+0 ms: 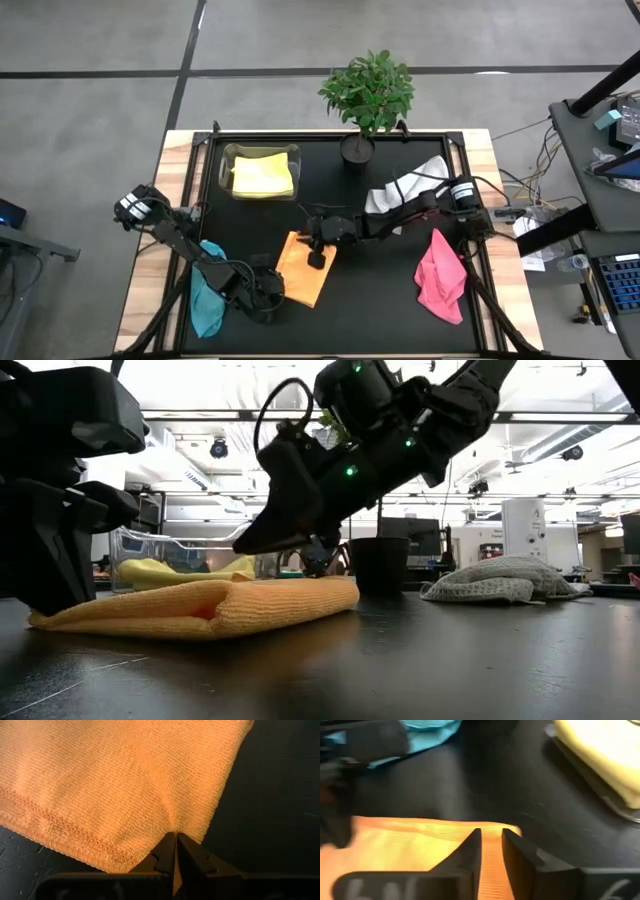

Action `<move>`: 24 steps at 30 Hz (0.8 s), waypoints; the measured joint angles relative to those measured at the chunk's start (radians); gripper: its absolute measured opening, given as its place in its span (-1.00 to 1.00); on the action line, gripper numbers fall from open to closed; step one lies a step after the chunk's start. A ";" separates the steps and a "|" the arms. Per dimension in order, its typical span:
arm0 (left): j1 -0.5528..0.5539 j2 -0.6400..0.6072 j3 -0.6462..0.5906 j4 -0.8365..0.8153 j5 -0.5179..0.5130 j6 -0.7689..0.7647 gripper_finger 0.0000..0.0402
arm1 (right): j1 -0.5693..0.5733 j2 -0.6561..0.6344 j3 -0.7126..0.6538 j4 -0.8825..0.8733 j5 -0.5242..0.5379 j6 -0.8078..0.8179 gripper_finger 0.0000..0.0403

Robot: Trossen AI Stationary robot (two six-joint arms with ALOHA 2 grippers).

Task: Fold microfiber towels
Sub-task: Fold the orange towel

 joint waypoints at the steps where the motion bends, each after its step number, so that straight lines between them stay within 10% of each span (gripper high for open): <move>1: 0.000 0.000 0.000 0.000 -0.001 0.001 -0.97 | -0.011 0.000 0.000 -0.006 0.000 -0.006 -0.60; 11: 0.001 0.000 -0.016 0.003 -0.017 0.008 -0.97 | -0.046 0.010 0.000 -0.011 -0.016 -0.025 -0.23; 24: 0.003 -0.001 -0.026 0.011 -0.030 0.006 -0.97 | -0.042 0.079 0.004 0.069 -0.037 -0.005 -0.40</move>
